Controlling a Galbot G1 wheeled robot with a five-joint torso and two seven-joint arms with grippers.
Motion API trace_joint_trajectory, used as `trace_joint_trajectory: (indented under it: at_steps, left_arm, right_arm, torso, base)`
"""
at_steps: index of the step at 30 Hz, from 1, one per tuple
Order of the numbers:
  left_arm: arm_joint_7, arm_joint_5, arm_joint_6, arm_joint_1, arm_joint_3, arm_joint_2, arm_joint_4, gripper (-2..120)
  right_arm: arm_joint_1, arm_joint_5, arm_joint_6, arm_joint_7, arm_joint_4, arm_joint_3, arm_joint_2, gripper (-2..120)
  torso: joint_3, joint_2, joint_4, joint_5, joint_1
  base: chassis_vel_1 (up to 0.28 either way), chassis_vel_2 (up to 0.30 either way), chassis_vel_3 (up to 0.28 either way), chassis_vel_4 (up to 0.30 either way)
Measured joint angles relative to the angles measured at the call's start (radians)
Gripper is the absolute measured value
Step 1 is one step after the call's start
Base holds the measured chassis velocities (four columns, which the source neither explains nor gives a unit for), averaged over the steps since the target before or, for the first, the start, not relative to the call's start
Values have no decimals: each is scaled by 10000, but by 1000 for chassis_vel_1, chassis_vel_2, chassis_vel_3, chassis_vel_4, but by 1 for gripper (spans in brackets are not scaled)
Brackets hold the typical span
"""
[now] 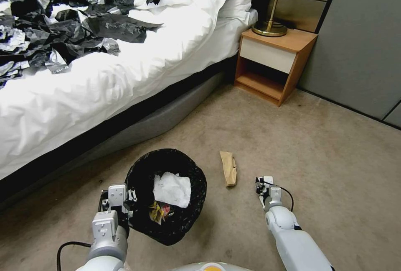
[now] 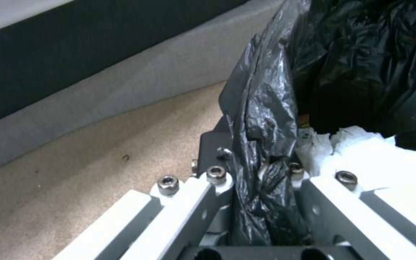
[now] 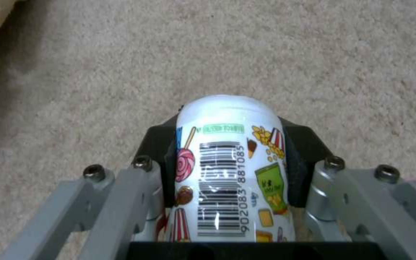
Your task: Pick up the trash bin, then pick up the garbage from the floor and place it into the trash bin.
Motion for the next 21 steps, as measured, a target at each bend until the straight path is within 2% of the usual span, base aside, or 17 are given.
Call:
trace_joint_trajectory:
  at_steps: [2,6,7,8,9,10,11,12,13,14,15,16,17,18,19,21]
  left_arm:
    - [0,0,0,-3,0,5,0,3]
    - [2,-34,3,-26,-21,33,0,3]
    - [2,-65,15,-39,-23,42,0,3]
    - [2,-65,15,-39,-23,42,0,3]
    - [4,-87,31,-55,-21,45,18,3]
    - [4,-90,37,-61,-15,46,39,3]
    - [4,-90,37,-61,-15,46,39,3]
    - [4,-92,41,-69,-7,48,58,3]
    - [3,-91,54,-89,29,56,118,3]
    - [5,-92,60,-97,46,58,135,3]
    - [5,-92,60,-97,46,58,135,3]
    - [18,-91,70,-117,62,58,157,3]
    - [24,-91,79,-140,73,59,172,3]
    - [24,-91,79,-140,73,59,172,3]
    - [28,-92,91,-168,74,59,182,3]
    - [28,-96,102,-185,69,60,192,3]
  right_arm:
    - [-4,2,23,45,72,-14,-7,37]
    - [-186,1,186,126,1043,-87,-88,37]
    - [-371,-26,246,125,1902,-144,-155,37]
    - [-371,-26,246,125,1902,-144,-155,37]
    - [-645,-42,249,113,3148,-235,-264,37]
    - [-802,-41,262,75,3786,-299,-322,37]
    - [-802,-41,262,75,3786,-299,-322,37]
    - [-940,-29,335,-24,4338,-356,-374,37]
    - [-1240,27,775,-416,5563,-555,-481,37]
    - [-1346,50,1062,-691,6106,-654,-517,37]
    - [-1346,50,1062,-691,6106,-654,-517,37]
    - [-1462,79,1384,-1076,6734,-758,-564,37]
    - [-1703,76,1762,-1924,7821,-920,-651,37]
    - [-1703,76,1762,-1924,7821,-920,-651,37]
    - [-1955,61,1940,-2680,8764,-1158,-760,37]
    - [-2116,89,2074,-3185,9374,-1411,-882,37]
  torso:
    - [1,-1,-1,0,0]
    - [1,0,0,-3,1]
    - [1,0,0,-2,0]
    - [1,0,0,-2,0]
    - [1,0,2,-3,1]
    - [0,0,1,-7,1]
    - [0,0,1,-7,1]
    - [0,0,1,-6,0]
    - [1,0,-1,-2,1]
    - [1,0,-1,-3,1]
    - [1,0,-1,-3,1]
    - [0,0,2,-6,1]
    - [0,0,3,-7,0]
    - [0,0,3,-7,0]
    - [0,0,2,-6,1]
    - [0,0,1,-5,0]
  base:
    - [0,0,0,0]
    - [0,0,0,0]
    - [0,0,0,0]
    - [0,0,0,0]
    - [0,0,0,0]
    - [0,0,0,0]
    - [0,0,0,0]
    - [0,0,0,0]
    - [0,0,0,0]
    - [0,0,0,0]
    - [0,0,0,0]
    - [0,0,0,0]
    - [0,0,0,0]
    - [0,0,0,0]
    - [0,0,0,0]
    - [0,0,0,0]
